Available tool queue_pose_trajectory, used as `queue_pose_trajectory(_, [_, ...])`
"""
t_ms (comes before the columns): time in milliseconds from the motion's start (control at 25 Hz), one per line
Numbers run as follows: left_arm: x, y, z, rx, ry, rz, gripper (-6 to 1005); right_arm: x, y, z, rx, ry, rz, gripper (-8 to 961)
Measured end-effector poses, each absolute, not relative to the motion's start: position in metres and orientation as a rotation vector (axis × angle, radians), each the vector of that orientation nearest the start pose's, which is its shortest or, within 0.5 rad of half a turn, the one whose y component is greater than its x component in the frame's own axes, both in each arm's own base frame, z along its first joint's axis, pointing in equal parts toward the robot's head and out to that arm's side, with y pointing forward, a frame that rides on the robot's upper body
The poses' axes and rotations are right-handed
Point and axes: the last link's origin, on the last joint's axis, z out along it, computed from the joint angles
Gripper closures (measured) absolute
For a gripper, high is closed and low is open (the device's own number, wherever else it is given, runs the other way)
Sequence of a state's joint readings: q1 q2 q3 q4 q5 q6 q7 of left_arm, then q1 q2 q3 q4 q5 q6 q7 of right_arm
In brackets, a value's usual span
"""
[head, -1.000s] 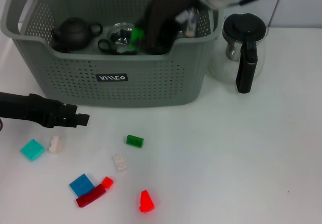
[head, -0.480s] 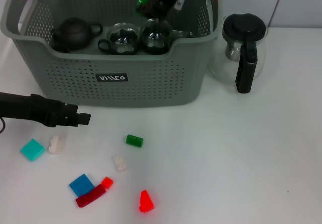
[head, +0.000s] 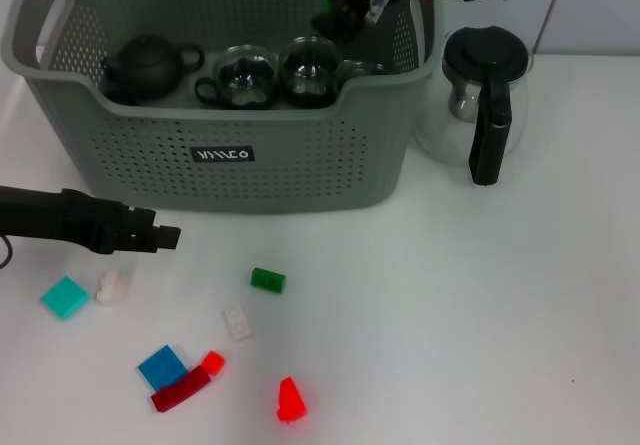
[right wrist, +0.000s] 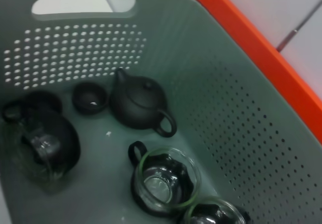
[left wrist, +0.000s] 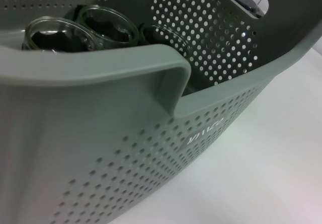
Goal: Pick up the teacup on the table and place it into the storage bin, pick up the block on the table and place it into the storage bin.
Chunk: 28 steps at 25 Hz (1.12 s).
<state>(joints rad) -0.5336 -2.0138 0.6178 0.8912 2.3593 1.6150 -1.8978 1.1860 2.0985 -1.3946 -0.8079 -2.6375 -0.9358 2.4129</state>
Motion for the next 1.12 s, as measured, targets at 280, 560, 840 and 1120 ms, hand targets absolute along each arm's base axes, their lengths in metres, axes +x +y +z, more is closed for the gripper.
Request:
queue_pose_trajectory(280, [-0.297,0.335,0.057,-2.604,-1.154,-0.243,431,0.041,0.473,-0.059,-2.503,0.225,-0.26,626])
queue_pose_trajectory(560, [-0.298,0.335,0.057,-2.603,-1.156,-0.242,431,0.046,0.473,-0.061,-2.5,0.236,-0.268,627])
queue_pose_trajectory(840, [-0.298,0.335,0.057,-2.601,-1.16,-0.241,431,0.048,0.473,-0.061,-2.5,0.241,-0.272,628])
queue_pose_trajectory(1120, [-0.298,0.334,0.057,-2.6,-1.163,-0.242,430,0.047,0.474,-0.06,-2.496,0.276,-0.258,600])
